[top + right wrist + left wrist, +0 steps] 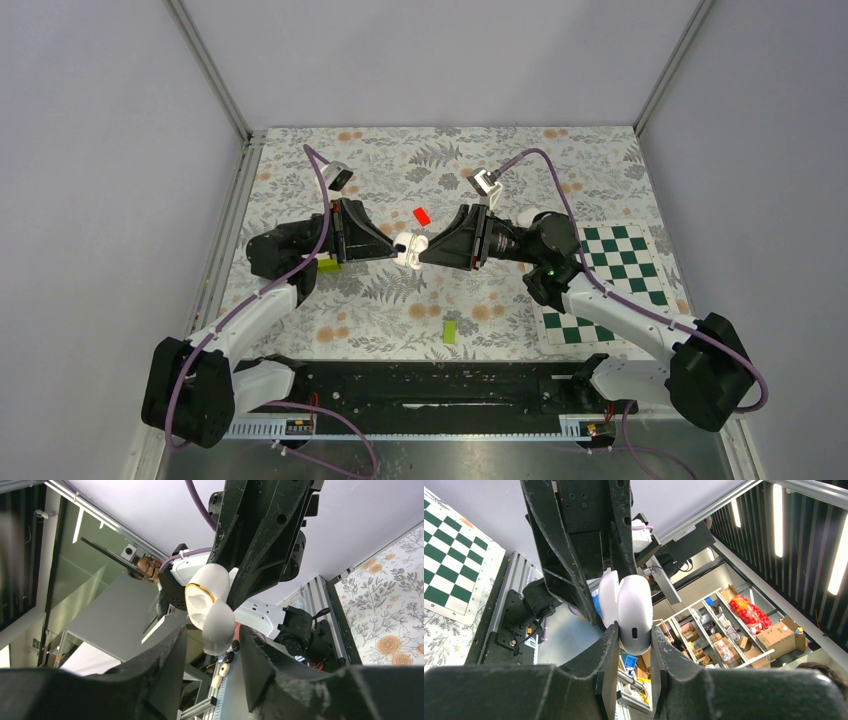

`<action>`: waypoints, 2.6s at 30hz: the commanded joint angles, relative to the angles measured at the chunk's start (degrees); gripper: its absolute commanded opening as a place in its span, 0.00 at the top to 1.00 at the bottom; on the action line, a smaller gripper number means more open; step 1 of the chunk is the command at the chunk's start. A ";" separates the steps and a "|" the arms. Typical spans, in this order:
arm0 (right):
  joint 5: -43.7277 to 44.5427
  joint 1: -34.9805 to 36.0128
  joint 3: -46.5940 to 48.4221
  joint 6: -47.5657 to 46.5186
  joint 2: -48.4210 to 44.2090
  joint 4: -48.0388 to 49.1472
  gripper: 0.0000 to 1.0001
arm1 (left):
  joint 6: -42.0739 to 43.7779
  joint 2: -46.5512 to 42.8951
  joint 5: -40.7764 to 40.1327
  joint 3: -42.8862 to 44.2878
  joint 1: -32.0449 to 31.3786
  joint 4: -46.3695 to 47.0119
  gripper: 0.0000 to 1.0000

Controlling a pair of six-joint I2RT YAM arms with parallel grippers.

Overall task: Insert the wireless bluetooth earbuds into the charging case
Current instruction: Pass from the left arm to the right

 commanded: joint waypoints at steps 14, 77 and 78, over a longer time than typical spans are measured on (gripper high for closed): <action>1.49 0.58 -1.49 11.04 5.81 27.30 0.29 | -2.03 -2.72 -6.72 0.08 0.14 4.86 1.00; 9.16 0.01 2.14 -11.59 -5.67 -27.49 0.99 | 9.59 -9.27 4.25 2.94 11.47 -16.83 0.01; 11.77 -0.09 2.74 -14.32 -7.22 -34.53 1.00 | 16.91 -10.81 4.47 3.97 12.66 -26.89 0.01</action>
